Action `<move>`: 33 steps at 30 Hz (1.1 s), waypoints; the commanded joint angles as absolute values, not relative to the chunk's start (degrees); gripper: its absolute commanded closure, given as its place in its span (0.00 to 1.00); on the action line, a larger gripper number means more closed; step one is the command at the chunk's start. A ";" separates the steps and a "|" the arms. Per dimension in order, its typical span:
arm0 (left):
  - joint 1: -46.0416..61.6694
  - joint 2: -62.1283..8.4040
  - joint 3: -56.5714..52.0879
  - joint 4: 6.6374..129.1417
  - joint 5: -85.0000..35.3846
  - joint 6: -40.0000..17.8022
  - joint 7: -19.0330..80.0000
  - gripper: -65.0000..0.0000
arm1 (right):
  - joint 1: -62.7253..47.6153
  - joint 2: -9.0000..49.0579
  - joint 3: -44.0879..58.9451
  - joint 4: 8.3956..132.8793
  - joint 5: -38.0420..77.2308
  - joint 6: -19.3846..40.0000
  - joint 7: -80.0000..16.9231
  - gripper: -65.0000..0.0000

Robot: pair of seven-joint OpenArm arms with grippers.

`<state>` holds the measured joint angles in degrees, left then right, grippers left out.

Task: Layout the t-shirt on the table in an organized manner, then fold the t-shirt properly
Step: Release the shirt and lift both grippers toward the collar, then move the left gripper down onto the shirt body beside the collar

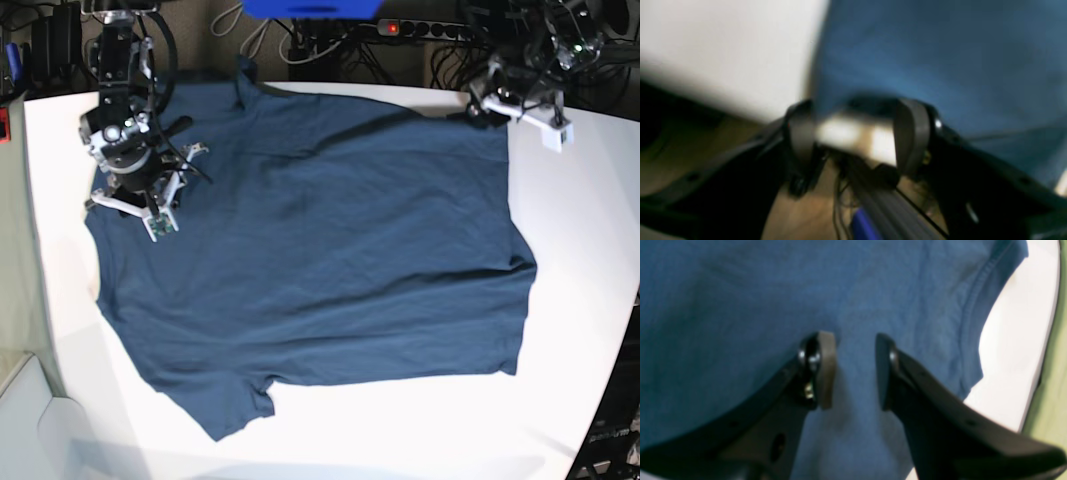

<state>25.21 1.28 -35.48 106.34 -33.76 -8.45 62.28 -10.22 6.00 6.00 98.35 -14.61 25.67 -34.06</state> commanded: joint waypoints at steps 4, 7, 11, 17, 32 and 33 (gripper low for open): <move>25.19 0.84 -36.62 107.30 -33.80 -8.48 61.67 0.45 | -9.71 6.46 6.29 99.30 -14.46 25.19 -32.57 0.67; 24.31 0.84 -37.23 107.30 -33.80 -8.48 61.67 0.45 | -9.63 6.46 6.37 99.30 -14.46 25.19 -32.57 0.67; 23.25 0.84 -37.32 106.24 -33.36 -8.48 61.67 0.45 | -9.63 6.46 6.37 99.30 -14.46 25.19 -32.57 0.67; 22.20 0.84 -36.88 104.13 -33.71 -8.48 61.67 0.54 | -9.63 6.46 6.20 99.30 -14.46 25.19 -32.57 0.67; 16.22 1.36 -32.48 112.66 -33.63 -7.96 61.23 0.99 | -9.36 7.25 6.37 99.30 -14.55 25.19 -32.57 0.67; 15.08 1.36 -31.43 112.57 -33.36 -7.87 61.05 0.99 | -9.45 7.25 6.37 99.30 -14.55 25.19 -32.57 0.67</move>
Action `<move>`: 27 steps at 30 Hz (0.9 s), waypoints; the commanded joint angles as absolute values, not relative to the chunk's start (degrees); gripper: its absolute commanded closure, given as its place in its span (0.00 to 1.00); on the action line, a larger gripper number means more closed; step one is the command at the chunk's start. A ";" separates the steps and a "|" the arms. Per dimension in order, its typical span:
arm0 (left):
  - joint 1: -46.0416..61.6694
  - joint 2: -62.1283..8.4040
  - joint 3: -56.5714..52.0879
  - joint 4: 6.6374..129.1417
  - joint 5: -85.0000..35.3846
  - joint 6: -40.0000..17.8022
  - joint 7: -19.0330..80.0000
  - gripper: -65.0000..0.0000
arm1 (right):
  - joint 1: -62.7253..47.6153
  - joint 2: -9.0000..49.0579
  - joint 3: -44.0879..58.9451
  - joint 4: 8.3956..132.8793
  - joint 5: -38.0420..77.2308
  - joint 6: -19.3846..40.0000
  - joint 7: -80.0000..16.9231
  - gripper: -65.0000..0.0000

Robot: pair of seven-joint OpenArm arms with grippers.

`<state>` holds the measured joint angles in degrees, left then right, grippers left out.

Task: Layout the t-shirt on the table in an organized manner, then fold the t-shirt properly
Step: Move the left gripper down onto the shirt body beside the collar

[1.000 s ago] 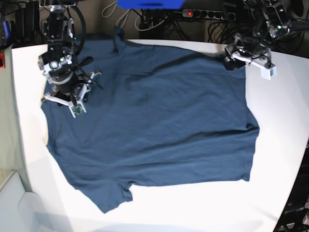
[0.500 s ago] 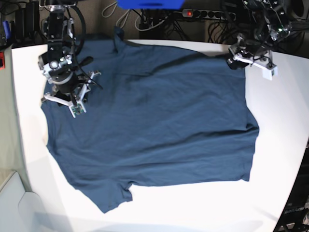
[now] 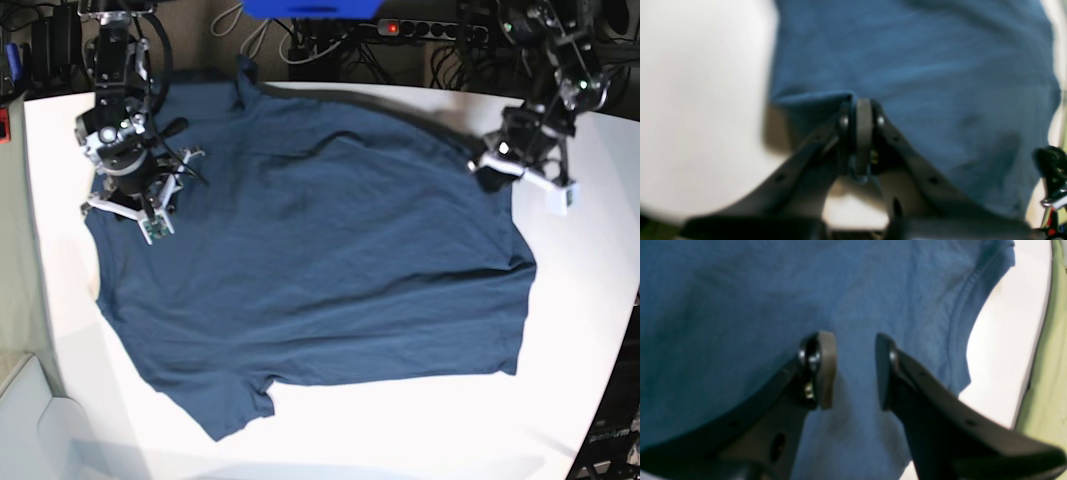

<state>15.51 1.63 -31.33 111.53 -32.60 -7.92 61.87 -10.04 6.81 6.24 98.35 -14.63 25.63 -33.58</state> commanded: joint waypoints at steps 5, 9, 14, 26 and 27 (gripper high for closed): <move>6.46 3.56 -26.15 105.27 -28.53 -7.78 60.97 1.00 | -9.63 7.25 6.37 99.30 -14.64 25.19 -32.57 0.67; -1.10 7.25 -25.63 97.89 -22.02 -7.78 60.97 1.00 | -9.71 7.25 6.37 99.30 -14.73 25.19 -32.57 0.67; -8.48 9.00 -25.63 89.27 -16.92 -7.78 60.97 0.99 | -9.71 7.25 6.37 99.30 -14.81 25.19 -32.57 0.67; -10.24 9.00 -25.89 87.16 -17.10 -8.04 61.58 0.60 | -9.54 7.25 6.11 99.30 -14.64 25.19 -32.57 0.67; -10.07 9.00 -25.89 88.40 -17.10 -7.96 61.58 0.58 | -9.54 7.25 6.11 99.30 -14.64 25.19 -32.57 0.67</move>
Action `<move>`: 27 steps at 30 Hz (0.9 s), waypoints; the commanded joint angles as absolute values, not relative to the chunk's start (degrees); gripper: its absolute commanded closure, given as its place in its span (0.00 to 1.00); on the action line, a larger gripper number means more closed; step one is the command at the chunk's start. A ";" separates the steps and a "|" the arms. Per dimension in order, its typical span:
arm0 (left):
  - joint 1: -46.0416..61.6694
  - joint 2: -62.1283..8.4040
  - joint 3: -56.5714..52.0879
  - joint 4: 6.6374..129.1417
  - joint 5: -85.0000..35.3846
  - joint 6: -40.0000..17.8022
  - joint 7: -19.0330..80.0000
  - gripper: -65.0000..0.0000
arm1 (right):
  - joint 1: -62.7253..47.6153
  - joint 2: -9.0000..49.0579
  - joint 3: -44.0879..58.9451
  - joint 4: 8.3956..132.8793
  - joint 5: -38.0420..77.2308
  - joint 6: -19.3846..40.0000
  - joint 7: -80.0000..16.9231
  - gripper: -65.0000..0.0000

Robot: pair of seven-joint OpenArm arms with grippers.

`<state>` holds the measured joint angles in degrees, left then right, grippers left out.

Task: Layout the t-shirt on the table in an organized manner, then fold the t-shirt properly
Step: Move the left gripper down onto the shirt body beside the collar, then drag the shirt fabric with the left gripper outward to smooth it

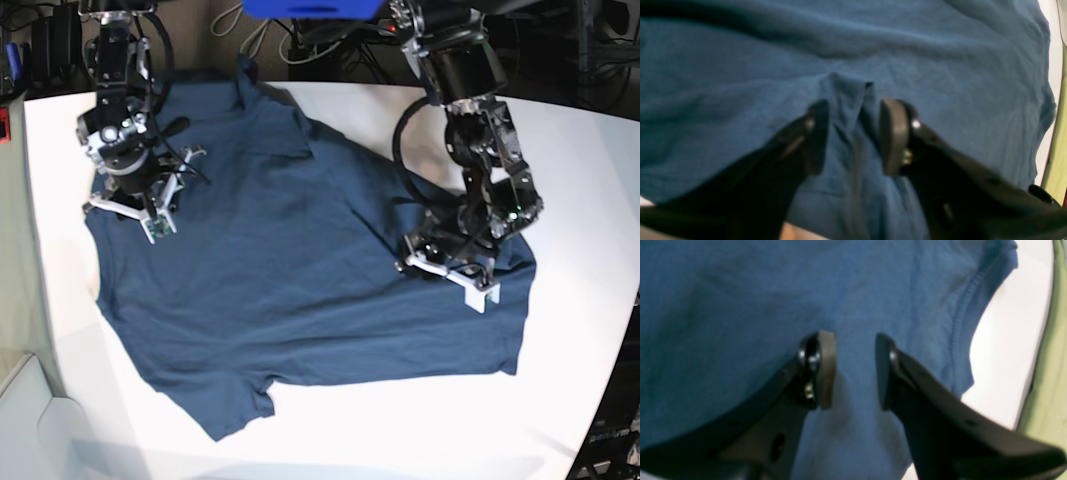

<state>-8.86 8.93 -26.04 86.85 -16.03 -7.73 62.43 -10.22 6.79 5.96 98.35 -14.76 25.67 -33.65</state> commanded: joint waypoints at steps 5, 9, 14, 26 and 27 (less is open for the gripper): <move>-5.49 9.00 -24.57 97.80 -17.01 -7.87 61.67 0.58 | -9.63 7.25 6.11 99.30 -14.55 25.19 -32.48 0.67; -1.80 9.00 -19.12 98.77 -16.40 -7.78 60.97 0.61 | -9.63 7.25 6.11 99.30 -14.55 25.19 -32.48 0.67; -0.04 6.81 -10.42 97.10 -10.33 -7.69 58.07 0.63 | -9.54 7.25 6.11 99.30 -14.55 25.19 -32.48 0.67; 2.59 9.00 -8.31 97.36 7.25 -7.69 56.22 0.63 | -9.54 7.25 6.11 99.30 -14.55 25.19 -32.48 0.67; 2.51 9.00 -8.40 96.66 7.16 -7.69 56.22 0.63 | -9.54 7.25 6.11 99.30 -14.55 25.19 -32.48 0.67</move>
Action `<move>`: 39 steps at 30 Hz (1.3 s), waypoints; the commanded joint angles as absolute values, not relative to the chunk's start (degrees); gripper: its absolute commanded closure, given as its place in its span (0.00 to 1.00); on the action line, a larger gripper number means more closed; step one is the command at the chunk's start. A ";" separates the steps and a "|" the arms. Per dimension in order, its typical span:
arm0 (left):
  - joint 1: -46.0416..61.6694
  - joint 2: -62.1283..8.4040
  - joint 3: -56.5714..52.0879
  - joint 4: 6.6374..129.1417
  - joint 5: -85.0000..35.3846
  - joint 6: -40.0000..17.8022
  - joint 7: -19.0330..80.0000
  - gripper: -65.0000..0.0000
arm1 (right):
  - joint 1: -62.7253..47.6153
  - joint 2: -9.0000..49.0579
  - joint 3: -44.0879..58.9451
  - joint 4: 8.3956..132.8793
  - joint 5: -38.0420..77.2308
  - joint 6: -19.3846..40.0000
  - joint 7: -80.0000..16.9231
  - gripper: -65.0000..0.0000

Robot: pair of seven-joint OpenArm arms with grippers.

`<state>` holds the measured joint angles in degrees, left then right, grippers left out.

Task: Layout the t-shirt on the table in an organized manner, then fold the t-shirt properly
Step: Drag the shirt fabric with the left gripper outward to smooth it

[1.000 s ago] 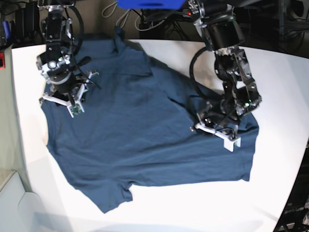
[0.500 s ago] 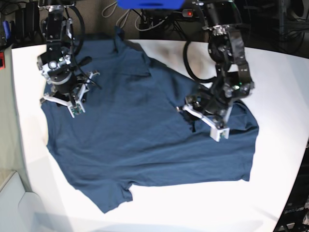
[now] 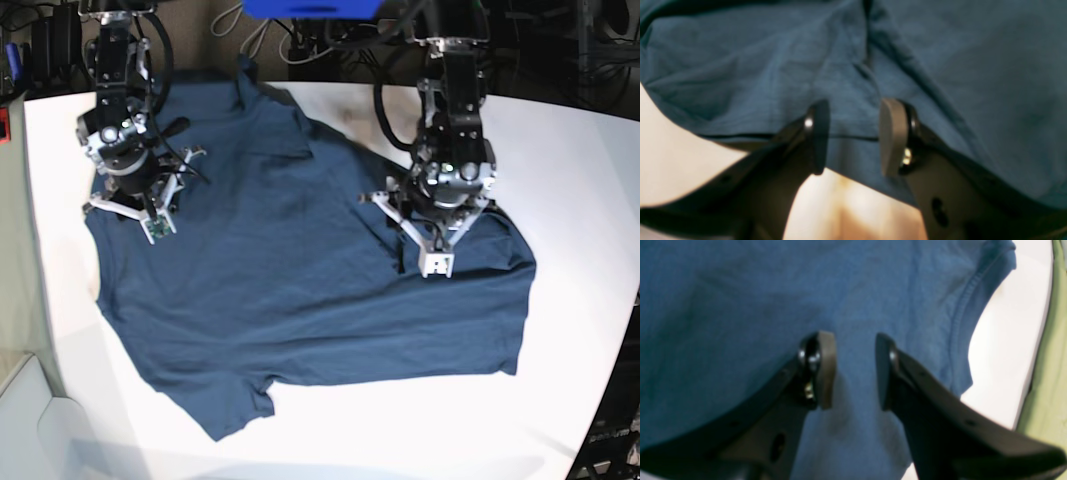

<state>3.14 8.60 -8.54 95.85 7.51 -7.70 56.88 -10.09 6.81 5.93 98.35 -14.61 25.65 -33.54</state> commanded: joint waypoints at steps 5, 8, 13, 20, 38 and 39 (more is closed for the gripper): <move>1.10 9.00 -8.40 94.02 7.08 -7.69 56.04 0.63 | -9.54 7.25 6.11 99.30 -14.55 25.19 -32.48 0.67; 0.75 9.00 -8.40 92.70 7.08 -7.69 55.60 0.63 | -9.54 7.25 6.11 99.30 -14.55 25.19 -32.48 0.67; 0.13 9.00 -8.13 89.10 7.34 -7.69 52.62 0.63 | -9.63 7.25 6.11 99.30 -14.55 25.19 -32.48 0.67; 0.31 9.00 -8.13 88.31 6.99 -7.87 52.53 0.65 | -9.45 7.25 6.11 99.30 -14.55 25.19 -32.48 0.67; 6.11 5.58 -8.48 105.63 7.16 -8.31 56.57 0.99 | -8.57 7.25 6.11 95.25 -14.55 25.19 -29.76 0.67; 7.43 4.44 -8.48 108.09 6.99 -8.31 57.27 0.99 | -8.48 7.25 6.11 95.25 -14.55 25.19 -29.76 0.67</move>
